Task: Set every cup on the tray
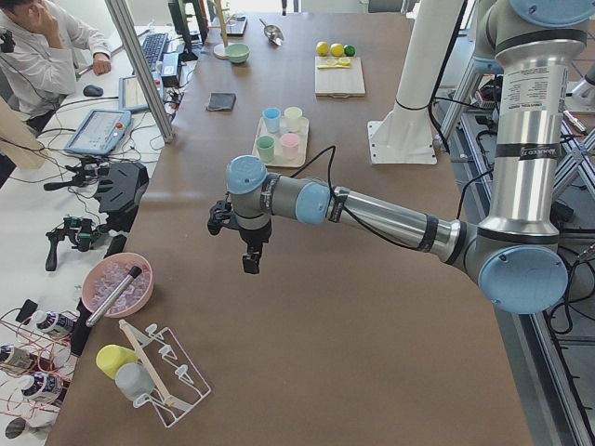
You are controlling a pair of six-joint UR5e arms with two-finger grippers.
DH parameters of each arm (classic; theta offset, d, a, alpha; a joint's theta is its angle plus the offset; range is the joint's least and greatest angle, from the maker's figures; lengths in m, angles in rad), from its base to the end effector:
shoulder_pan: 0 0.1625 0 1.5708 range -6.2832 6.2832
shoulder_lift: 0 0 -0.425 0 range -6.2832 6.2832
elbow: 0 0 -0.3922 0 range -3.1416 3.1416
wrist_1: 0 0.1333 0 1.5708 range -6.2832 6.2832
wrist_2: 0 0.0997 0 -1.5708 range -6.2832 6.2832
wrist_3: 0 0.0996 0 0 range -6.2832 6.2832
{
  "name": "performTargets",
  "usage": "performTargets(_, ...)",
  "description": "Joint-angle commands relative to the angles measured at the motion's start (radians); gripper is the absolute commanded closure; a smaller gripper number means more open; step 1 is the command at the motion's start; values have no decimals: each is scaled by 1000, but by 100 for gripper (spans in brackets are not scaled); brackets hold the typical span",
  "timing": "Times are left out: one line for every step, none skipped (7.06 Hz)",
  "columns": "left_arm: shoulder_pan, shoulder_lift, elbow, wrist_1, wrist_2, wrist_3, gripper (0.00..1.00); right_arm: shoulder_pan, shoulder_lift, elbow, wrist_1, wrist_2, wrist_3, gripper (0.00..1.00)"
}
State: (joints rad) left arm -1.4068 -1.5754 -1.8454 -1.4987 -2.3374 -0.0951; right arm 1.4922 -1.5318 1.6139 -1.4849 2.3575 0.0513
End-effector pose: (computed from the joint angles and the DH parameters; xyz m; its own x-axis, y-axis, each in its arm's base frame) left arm 0.0169 -0.4952 0.5291 0.6994 0.1655 -0.6953 -0.0938 0.9857 0.1402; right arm 0.0220 -0.5208 0.6077 0.6978 -0.1228 0.7057 0.0417 0.9905 0.1312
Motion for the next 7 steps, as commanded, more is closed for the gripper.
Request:
performTargets(-1,-6,-8,0,1,3,2,2,-2,4,2,3,1,0)
performTargets(-1,-12,0,0,1,6,2,2,-2,9,0,3,1,0)
performTargets(-1,-14,-2,0,1,5,2,2,-1,7,0,3,1,0)
performTargets(-1,-15,0,0,3,6,2,2,2,7,0,-1,1,0)
performTargets(-1,-18,0,0,1,5,2,2,2,6,-2,-1,1,0)
performTargets(-1,-18,-8,0,0,5,2,2,-1,7,-2,-1,1,0)
performTargets(0,-18,1,-1,1,6,2,2,-2,7,-2,0,1,0)
